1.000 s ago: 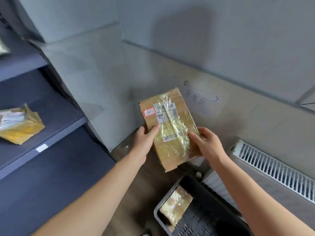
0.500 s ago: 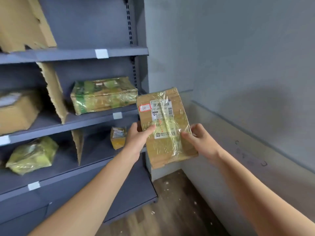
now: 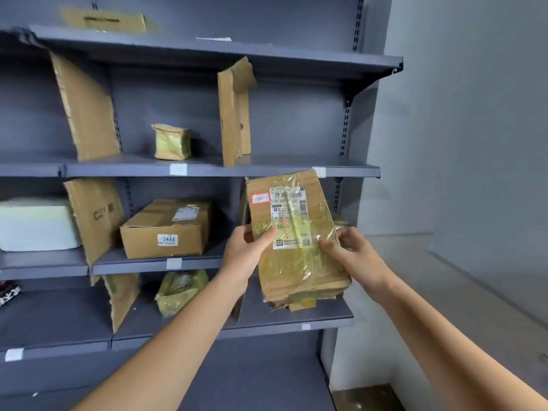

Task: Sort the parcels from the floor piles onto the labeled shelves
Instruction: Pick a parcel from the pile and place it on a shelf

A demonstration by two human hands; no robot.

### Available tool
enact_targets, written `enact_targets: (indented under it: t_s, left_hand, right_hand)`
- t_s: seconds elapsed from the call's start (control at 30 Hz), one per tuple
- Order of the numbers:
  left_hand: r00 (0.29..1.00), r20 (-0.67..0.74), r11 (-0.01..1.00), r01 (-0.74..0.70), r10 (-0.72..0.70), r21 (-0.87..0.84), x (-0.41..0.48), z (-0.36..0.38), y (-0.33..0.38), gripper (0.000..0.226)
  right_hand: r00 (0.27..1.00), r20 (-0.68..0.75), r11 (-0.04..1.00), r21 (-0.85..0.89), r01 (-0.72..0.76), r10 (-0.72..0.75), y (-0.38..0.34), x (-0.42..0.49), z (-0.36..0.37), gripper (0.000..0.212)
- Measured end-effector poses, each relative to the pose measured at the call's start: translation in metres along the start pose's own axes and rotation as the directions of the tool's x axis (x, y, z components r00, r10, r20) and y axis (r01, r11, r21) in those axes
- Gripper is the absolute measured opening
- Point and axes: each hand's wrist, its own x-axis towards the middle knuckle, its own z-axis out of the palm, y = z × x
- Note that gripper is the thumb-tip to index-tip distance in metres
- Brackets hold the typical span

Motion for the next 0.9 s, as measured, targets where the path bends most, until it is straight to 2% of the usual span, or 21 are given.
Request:
enact_targets:
  t_s: [0.1,0.27,0.4,0.53,0.67,0.9]
  left_hand:
    - [0.999,-0.023,1.0,-0.022,0.022,0.002,0.003,-0.049,0.02,0.043]
    - [0.994,-0.081,0.997,-0.071,0.072,0.008,0.005,-0.122,0.049,0.045]
    - [0.985,-0.155,0.997,-0.07,0.071,0.015,0.007,-0.172,0.066,0.044]
    - [0.987,-0.119,0.994,-0.105,0.108,0.033,0.009,-0.216,0.084,0.035]
    - [0.985,-0.091,0.989,-0.146,0.149,0.039,0.01,-0.252,0.1,0.029]
    - [0.975,-0.15,0.987,-0.156,0.161,0.045,0.023,-0.311,0.113,0.027]
  right_hand:
    - [0.999,0.029,1.0,-0.016,0.02,-0.019,-0.026,0.006,0.043,0.061]
    - [0.997,0.057,0.998,0.02,0.051,-0.052,-0.071,0.013,0.113,0.039]
    - [0.994,0.074,0.997,0.031,0.077,-0.08,-0.1,0.02,0.158,0.04]
    - [0.994,0.073,0.995,0.069,0.071,-0.076,-0.126,0.027,0.197,0.046]
    - [0.993,0.081,0.99,0.12,0.07,-0.08,-0.146,0.035,0.232,0.037]
    - [0.989,0.113,0.987,0.146,0.075,-0.092,-0.173,0.043,0.291,0.038]
